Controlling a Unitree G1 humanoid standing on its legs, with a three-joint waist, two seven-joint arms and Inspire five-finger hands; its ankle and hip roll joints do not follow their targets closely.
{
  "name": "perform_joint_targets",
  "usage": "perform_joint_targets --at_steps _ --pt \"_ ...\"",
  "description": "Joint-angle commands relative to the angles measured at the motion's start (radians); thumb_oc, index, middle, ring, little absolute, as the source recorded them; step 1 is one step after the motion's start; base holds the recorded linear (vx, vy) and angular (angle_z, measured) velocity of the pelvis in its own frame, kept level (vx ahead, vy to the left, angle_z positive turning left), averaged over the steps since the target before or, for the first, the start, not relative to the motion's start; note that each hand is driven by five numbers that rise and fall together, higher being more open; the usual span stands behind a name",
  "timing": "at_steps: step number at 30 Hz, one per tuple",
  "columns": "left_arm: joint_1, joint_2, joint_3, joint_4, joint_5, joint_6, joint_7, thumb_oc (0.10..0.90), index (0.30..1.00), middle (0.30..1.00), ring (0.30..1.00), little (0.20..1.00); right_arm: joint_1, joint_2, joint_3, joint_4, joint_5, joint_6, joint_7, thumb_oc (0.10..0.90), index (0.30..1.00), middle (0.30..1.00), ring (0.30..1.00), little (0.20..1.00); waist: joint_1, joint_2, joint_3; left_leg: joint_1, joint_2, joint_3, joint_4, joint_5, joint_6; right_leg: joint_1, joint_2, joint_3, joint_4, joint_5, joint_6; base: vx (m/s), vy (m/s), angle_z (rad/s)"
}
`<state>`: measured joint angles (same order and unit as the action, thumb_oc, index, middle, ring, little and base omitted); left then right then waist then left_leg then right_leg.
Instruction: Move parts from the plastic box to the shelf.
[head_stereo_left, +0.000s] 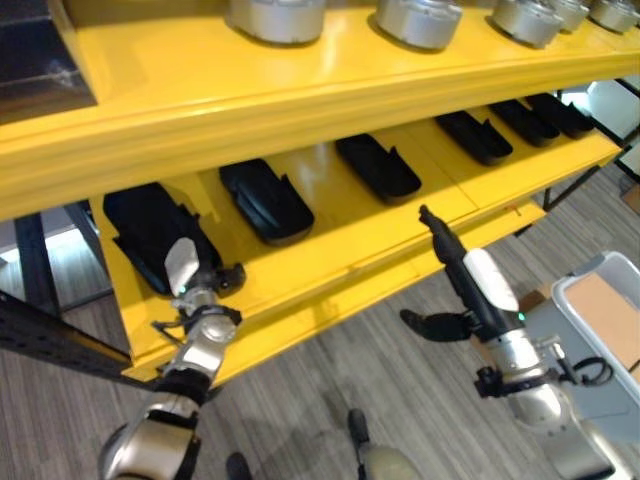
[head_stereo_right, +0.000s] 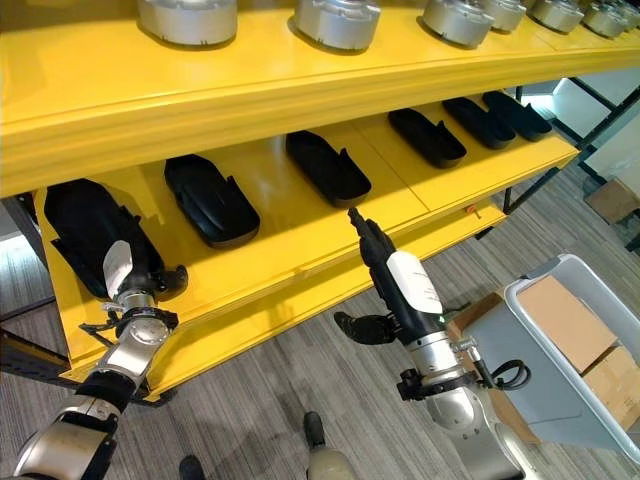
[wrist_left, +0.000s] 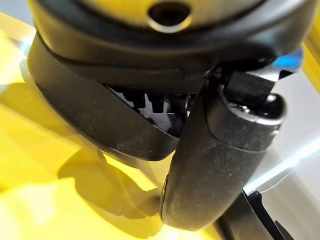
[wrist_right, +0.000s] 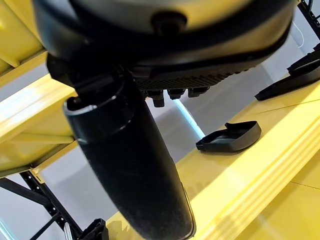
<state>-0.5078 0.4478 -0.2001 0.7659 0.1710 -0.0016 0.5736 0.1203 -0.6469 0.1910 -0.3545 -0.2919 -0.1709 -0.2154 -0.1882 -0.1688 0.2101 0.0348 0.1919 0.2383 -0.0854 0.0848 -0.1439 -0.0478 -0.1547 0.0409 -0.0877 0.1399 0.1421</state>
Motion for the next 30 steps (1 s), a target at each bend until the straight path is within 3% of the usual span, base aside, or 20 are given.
perform_joint_targets --at_steps 1,14,19,30 --pt "-0.027 -0.007 0.003 0.076 -0.005 -0.011 -0.042 0.9 1.0 1.0 1.0 1.0 -0.086 -0.031 -0.089 -0.112 0.031 -0.075 -0.047 0.9 1.0 1.0 1.0 1.0 0.008 0.021 0.003 0.097 -0.009 0.02 -0.002 -0.065 0.049 0.064 0.017 -0.004 0.013 -0.051 0.008 0.0 0.0 0.0" --pt "0.012 0.128 0.049 0.019 0.032 -0.018 -0.077 0.9 1.0 1.0 1.0 1.0 -0.093 -0.02 -0.102 -0.105 0.029 -0.08 -0.026 0.9 1.0 1.0 1.0 1.0 0.027 0.043 0.0 0.099 -0.018 0.007 -0.002 -0.07 0.053 0.078 0.009 -0.015 0.009 -0.054 0.01 0.0 0.0 0.0" --pt "0.009 0.222 0.066 -0.027 0.068 -0.017 -0.092 0.9 1.0 1.0 1.0 1.0 -0.089 -0.016 -0.117 -0.098 0.018 -0.077 -0.017 0.9 1.0 1.0 1.0 1.0 0.034 0.051 -0.01 0.1 -0.022 0.001 -0.002 -0.071 0.054 0.085 0.004 -0.024 0.007 -0.054 0.013 0.0 0.0 0.0" --pt "0.006 0.207 0.107 -0.125 0.011 -0.03 -0.067 0.9 1.0 1.0 1.0 1.0 -0.081 -0.007 -0.132 -0.09 0.01 -0.065 -0.008 0.9 1.0 1.0 1.0 1.0 0.037 0.054 -0.021 0.101 -0.026 -0.007 -0.002 -0.075 0.057 0.095 0.001 -0.032 0.004 -0.057 0.012 0.0 0.008 0.05"
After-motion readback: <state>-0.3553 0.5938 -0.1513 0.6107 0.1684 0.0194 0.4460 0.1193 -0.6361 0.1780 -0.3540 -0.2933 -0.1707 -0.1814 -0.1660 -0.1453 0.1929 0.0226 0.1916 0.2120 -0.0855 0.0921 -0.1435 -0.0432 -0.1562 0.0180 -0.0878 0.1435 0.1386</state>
